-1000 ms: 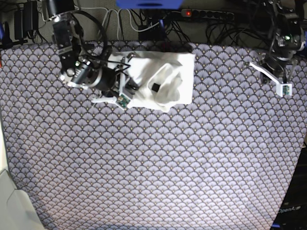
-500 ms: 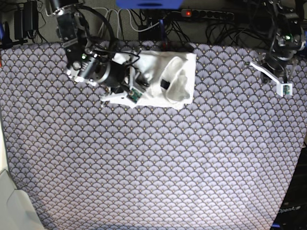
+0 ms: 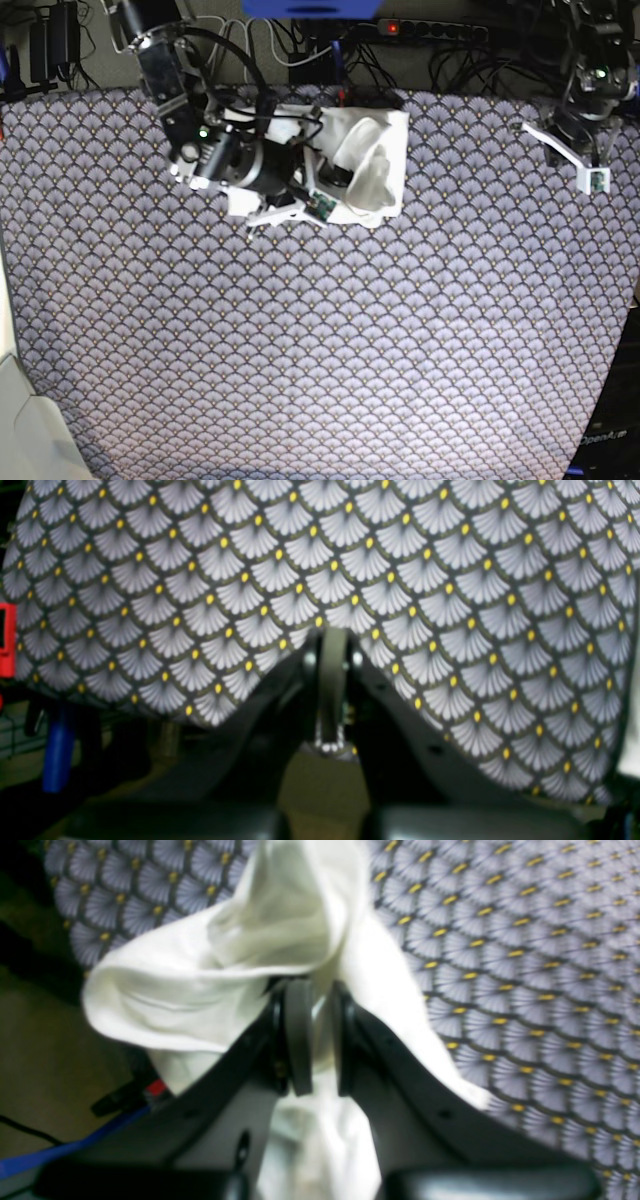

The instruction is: Fold the T-shirt properly

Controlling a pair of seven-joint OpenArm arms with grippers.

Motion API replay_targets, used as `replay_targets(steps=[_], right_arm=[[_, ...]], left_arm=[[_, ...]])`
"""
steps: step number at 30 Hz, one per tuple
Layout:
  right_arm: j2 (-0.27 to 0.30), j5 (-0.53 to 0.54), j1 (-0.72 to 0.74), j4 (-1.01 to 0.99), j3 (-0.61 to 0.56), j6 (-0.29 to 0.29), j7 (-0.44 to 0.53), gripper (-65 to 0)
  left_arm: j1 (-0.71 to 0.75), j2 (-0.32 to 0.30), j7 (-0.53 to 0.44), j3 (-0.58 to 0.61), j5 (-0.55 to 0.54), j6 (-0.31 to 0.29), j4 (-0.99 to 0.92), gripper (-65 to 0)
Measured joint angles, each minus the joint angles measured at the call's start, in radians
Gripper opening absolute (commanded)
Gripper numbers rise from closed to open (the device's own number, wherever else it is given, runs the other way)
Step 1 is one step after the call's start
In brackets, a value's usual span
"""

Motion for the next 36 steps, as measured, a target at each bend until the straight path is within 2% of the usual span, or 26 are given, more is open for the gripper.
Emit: replay_targets(steps=[6, 10, 18, 22, 27, 33, 36], right_arm=[[-0.018, 0.0, 0.04, -0.078, 0.001, -0.001, 0.011, -59.1], [-0.049, 0.001, 0.034, -0.089, -0.005, -0.001, 0.008, -59.0], [-0.092, 0.0, 0.035, -0.157, -0.101, -0.001, 0.016, -59.1], [-0.106, 0.001, 0.04, -0.243, -0.101, -0.003, 0.126, -59.0], [-0.123, 0.0, 0.072, -0.357, -0.1, -0.005, 0.172, -59.0], [-0.166, -0.004, 0.076, -0.356, -0.174, -0.007, 0.16, -59.0], [-0.165, -0.003, 0.066, -0.291, -0.201, -0.005, 0.157, -59.0]], left_arm=[[0.005, 0.0, 0.004, 0.0, 0.001, 0.0, 0.0, -64.6], [0.01, -0.001, 0.005, 0.0, 0.004, 0.0, 0.0, -64.6], [0.016, -0.002, 0.005, 0.0, 0.004, 0.0, 0.0, -64.6], [0.047, -0.002, -0.005, 0.0, 0.005, 0.0, 0.002, -64.6], [0.065, 0.001, -0.003, -0.058, 0.002, -0.002, 0.003, -64.6], [0.069, -0.002, 0.004, -0.078, 0.001, 0.0, 0.005, -64.6], [0.069, -0.002, 0.004, -0.079, 0.0, 0.0, 0.006, -64.6]])
